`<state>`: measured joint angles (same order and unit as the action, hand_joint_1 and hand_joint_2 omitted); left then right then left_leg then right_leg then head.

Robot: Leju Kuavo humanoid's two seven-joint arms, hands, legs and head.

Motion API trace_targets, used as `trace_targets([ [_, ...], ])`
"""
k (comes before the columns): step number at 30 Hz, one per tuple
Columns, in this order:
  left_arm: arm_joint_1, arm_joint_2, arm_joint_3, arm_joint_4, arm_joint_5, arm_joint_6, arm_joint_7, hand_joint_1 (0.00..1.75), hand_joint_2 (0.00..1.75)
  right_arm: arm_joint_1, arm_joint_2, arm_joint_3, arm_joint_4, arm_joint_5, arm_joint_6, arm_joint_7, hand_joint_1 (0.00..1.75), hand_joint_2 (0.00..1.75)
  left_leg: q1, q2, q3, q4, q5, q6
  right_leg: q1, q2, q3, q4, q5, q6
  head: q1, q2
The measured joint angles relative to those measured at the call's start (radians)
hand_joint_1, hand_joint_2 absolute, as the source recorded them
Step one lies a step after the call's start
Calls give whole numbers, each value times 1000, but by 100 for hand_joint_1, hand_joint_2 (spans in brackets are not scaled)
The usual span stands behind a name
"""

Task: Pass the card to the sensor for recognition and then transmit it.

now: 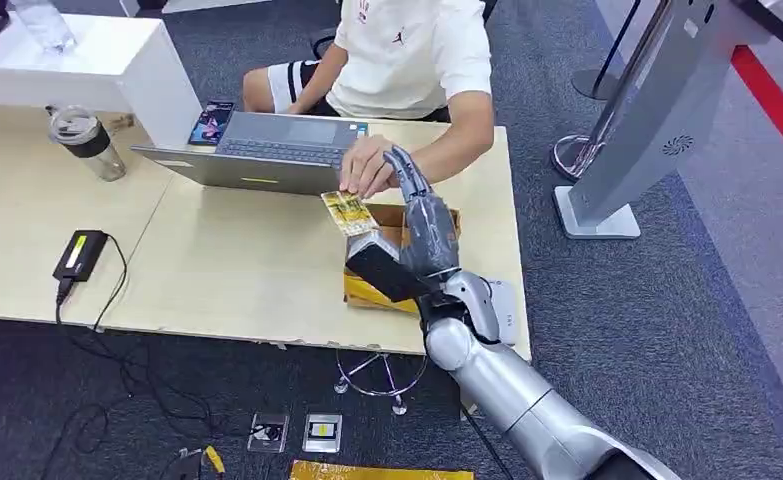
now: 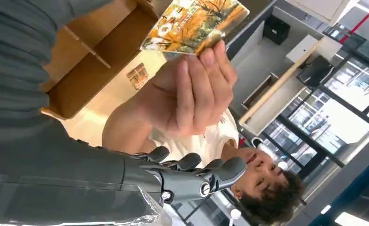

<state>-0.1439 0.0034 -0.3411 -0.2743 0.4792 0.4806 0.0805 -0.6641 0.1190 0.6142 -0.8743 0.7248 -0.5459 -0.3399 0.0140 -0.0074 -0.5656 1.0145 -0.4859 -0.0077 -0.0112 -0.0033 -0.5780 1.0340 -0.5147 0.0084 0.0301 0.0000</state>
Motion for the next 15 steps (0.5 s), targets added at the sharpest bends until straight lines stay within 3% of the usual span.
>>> trace_targets([
  [5,-11,3,-74,-15,97,-24,18,0,175,-1,0,6,13,-7,5,18,0,175,0,0,0,0,0,0,0,0,0,0,0,0,0,0],
  [7,-22,3,-108,-22,120,7,26,0,175,-3,1,9,16,-3,6,22,0,175,0,0,0,0,0,0,0,0,1,0,0,0,0,0],
  [11,-5,21,-177,-24,175,33,-31,0,175,-4,1,13,26,1,-12,-8,0,175,0,3,1,0,0,0,0,2,0,0,0,0,0,0],
  [15,0,24,-222,-24,233,30,-39,0,175,-5,2,14,37,-5,-18,-10,0,175,0,2,0,0,0,0,0,0,-1,0,0,0,0,0],
])
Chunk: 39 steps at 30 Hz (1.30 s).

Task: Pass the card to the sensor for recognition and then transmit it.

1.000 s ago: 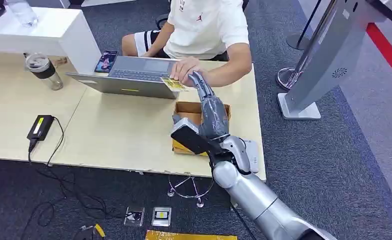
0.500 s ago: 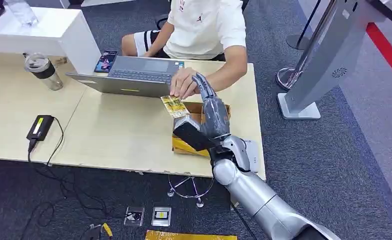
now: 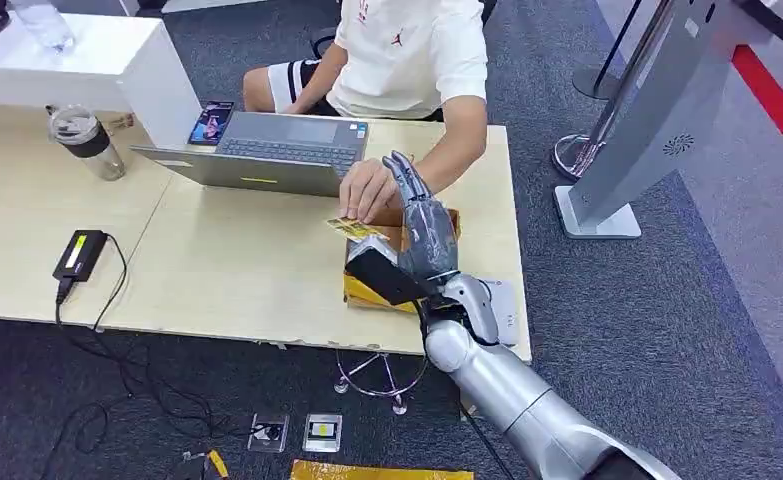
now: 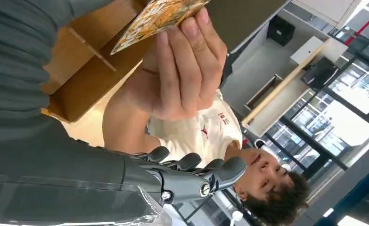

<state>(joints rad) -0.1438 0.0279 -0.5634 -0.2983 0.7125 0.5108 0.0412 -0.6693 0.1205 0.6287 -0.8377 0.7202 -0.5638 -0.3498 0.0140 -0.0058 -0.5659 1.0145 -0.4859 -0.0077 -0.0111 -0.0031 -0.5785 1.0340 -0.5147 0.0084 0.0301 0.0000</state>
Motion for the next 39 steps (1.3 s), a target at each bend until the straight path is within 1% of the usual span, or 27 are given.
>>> trace_targets([
  [1,-3,2,-13,0,15,-7,2,0,175,-1,0,1,3,-2,0,0,52,175,0,0,0,0,0,0,0,0,0,0,0,0,0,0],
  [2,-8,2,-26,-1,30,-15,9,0,175,-2,0,2,5,-3,0,3,141,175,0,0,0,0,0,0,0,0,0,0,0,0,0,0],
  [3,-14,2,-35,-3,42,-8,25,0,175,-3,2,3,8,-4,2,10,159,175,0,0,0,0,0,0,0,0,0,0,0,0,0,0],
  [5,-24,1,-59,-5,60,9,31,0,175,-5,7,4,12,-4,2,11,159,175,0,0,0,0,0,0,0,1,0,0,0,0,0,0],
  [6,-28,1,-75,-7,76,9,31,0,175,-6,9,6,15,-4,1,8,168,175,0,0,1,0,0,0,0,1,0,0,0,0,0,0],
  [9,-34,2,-106,-9,94,22,30,0,175,-7,8,11,22,-6,-1,0,175,175,0,0,1,0,0,0,0,1,1,0,0,0,0,0],
  [13,-50,3,-145,-9,116,16,37,0,175,-9,10,13,34,-11,-2,-10,175,175,0,0,1,0,0,0,0,1,0,0,0,0,0,0],
  [19,-79,2,-200,-9,140,33,54,0,175,-13,21,13,49,-9,-4,-9,175,175,0,1,1,0,0,0,0,2,0,0,0,0,0,0],
  [25,-89,3,-251,-9,158,41,56,0,175,-14,25,13,62,-16,-16,-18,175,175,0,1,1,0,0,0,0,2,0,0,0,0,0,0],
  [29,-91,3,-279,-9,174,35,56,0,175,-14,24,13,72,-31,-19,-23,175,175,0,1,1,0,0,0,0,2,0,0,0,0,0,0],
  [31,-92,3,-286,-9,190,35,56,0,175,-14,24,13,77,-60,-16,-25,175,175,0,1,1,0,0,0,0,2,0,0,0,0,0,0],
  [33,-89,3,-298,-9,211,70,57,0,175,-15,24,11,86,-98,-14,-37,175,175,0,1,1,0,0,0,0,2,1,0,0,0,0,0],
  [34,-82,3,-303,-10,225,107,52,0,175,-15,23,9,94,-120,-14,-40,175,175,0,1,1,0,0,0,0,2,1,0,0,0,0,0],
  [36,-61,2,-312,-13,259,164,16,0,175,-15,20,2,112,-165,-14,-39,175,175,0,2,1,0,0,0,0,3,0,0,0,0,0,0],
  [38,-42,-4,-318,-9,275,180,-27,0,175,-15,14,-13,135,-209,-13,-38,175,175,0,2,1,0,0,0,0,3,-1,0,0,0,0,0],
  [39,-39,-9,-318,-4,276,180,-40,0,175,-15,11,-18,145,-224,-13,-43,175,175,0,2,0,0,0,0,0,2,0,0,0,0,0,0],
])
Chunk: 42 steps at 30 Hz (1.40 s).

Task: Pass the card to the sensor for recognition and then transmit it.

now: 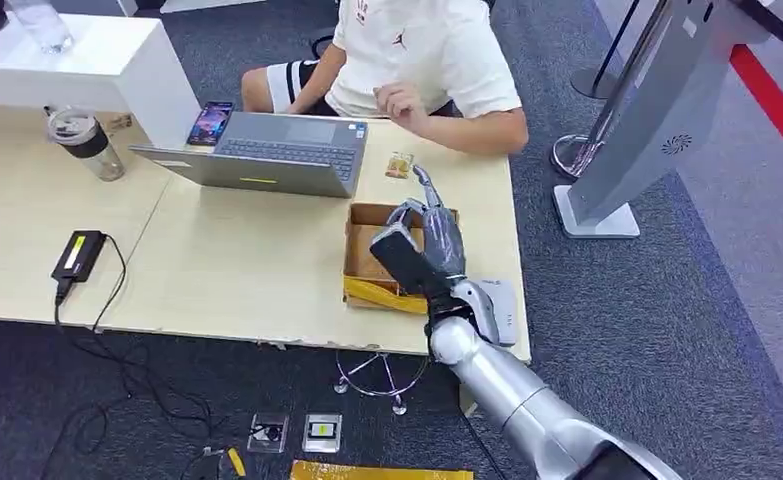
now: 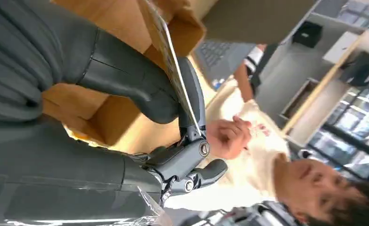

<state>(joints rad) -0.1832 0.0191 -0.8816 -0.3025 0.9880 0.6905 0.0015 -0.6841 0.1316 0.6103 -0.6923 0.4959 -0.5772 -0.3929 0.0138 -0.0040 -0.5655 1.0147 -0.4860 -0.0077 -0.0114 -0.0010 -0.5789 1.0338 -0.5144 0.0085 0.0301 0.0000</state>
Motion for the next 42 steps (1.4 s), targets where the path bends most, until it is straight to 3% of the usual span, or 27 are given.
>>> trace_targets([
  [3,5,-16,0,13,2,-3,-1,0,175,0,-7,-15,31,-54,3,-23,175,175,0,0,0,0,0,0,0,1,0,0,0,0,0,0],
  [14,-9,-68,30,147,-63,5,-30,0,175,2,-40,-106,152,-224,8,-16,175,175,0,1,0,0,0,0,0,1,0,0,0,0,0,0],
  [26,-12,-81,162,235,-77,6,-69,0,175,3,-71,-211,191,-441,27,-59,175,175,0,1,0,0,0,0,0,1,0,0,0,0,0,0],
  [42,-13,-79,278,268,-91,6,-71,0,175,17,-95,-266,194,-450,40,-60,175,175,0,1,0,0,0,0,0,1,0,0,0,0,0,0],
])
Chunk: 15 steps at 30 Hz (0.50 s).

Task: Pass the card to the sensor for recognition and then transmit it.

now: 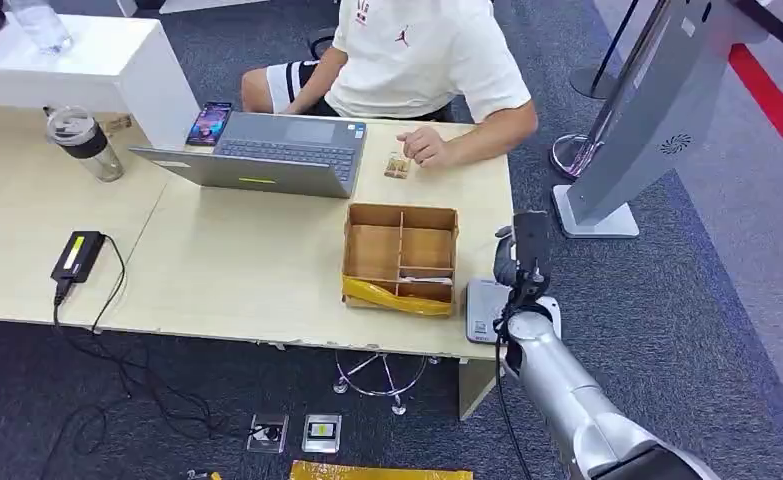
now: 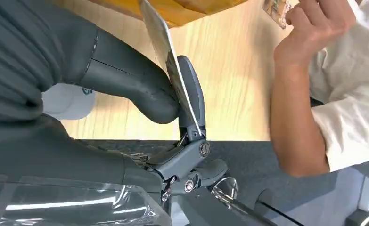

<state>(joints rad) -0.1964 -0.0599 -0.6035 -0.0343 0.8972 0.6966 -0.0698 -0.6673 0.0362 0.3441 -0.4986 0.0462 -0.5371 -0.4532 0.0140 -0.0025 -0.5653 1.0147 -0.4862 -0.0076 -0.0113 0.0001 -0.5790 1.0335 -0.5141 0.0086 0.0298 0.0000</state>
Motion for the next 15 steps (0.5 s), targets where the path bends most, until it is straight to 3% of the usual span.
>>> trace_targets([
  [10,-1,1,26,2,-19,0,0,0,175,62,-3,1,5,19,-17,-7,175,175,0,0,0,0,0,0,0,0,0,0,0,0,0,0],
  [15,3,12,34,6,-43,0,-32,0,175,91,-11,1,5,15,-37,-9,175,175,0,-1,0,0,0,0,0,-1,0,0,0,0,0,0],
])
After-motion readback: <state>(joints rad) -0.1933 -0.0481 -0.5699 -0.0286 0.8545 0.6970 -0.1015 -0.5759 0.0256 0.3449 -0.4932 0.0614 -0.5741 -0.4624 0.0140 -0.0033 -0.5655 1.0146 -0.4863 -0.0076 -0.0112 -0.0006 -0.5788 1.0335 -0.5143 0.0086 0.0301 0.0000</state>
